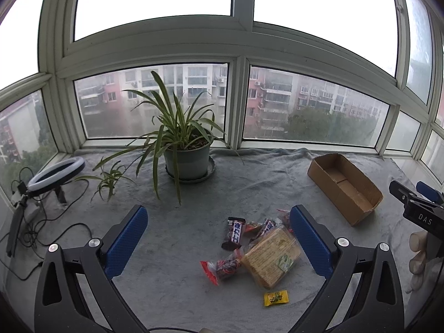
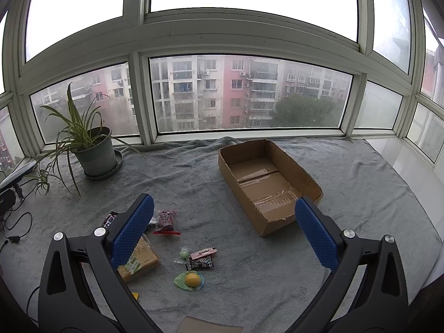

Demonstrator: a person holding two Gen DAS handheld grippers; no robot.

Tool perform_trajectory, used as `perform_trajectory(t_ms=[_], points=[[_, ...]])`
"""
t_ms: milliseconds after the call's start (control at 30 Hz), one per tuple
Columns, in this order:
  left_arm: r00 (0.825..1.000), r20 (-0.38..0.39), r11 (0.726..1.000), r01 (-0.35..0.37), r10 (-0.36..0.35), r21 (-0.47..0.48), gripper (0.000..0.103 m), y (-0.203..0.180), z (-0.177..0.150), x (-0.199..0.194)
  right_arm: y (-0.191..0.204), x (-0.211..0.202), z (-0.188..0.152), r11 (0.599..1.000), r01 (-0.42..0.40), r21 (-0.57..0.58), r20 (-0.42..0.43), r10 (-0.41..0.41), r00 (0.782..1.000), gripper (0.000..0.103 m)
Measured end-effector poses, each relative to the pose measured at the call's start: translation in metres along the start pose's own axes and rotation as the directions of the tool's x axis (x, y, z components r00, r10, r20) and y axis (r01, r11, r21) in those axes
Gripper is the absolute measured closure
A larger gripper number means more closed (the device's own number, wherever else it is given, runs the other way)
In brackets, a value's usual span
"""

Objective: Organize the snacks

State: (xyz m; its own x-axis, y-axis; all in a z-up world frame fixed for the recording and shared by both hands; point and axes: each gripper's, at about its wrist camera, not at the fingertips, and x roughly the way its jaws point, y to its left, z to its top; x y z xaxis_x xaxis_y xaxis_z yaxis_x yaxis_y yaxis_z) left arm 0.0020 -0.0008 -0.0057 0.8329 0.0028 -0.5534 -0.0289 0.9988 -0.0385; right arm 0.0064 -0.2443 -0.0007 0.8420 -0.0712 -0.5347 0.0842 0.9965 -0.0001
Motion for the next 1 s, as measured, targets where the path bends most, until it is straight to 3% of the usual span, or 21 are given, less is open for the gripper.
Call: perform_trajectory(t_ms=[400,567,1000], points=[[0.997,-0.08,1.0,0.004,-0.003,0.011,0.001,-0.001,-0.006,0.014,-0.001,0.021,-0.005,1.0,-0.008,-0.006,-0.047,0.007,0.999,0.0],[0.999,-0.043,1.0,-0.004,0.006,0.028,0.001,-0.001,-0.007,0.018,-0.002,0.026,-0.004,1.0,-0.009,-0.008,-0.058,0.008,0.998,0.0],[0.998,-0.065,0.999,-0.009,0.011,0.035,0.001,0.0,-0.012,0.026,0.001,0.042,-0.006,0.999,-0.036,-0.024,-0.09,0.033,0.995,0.0]])
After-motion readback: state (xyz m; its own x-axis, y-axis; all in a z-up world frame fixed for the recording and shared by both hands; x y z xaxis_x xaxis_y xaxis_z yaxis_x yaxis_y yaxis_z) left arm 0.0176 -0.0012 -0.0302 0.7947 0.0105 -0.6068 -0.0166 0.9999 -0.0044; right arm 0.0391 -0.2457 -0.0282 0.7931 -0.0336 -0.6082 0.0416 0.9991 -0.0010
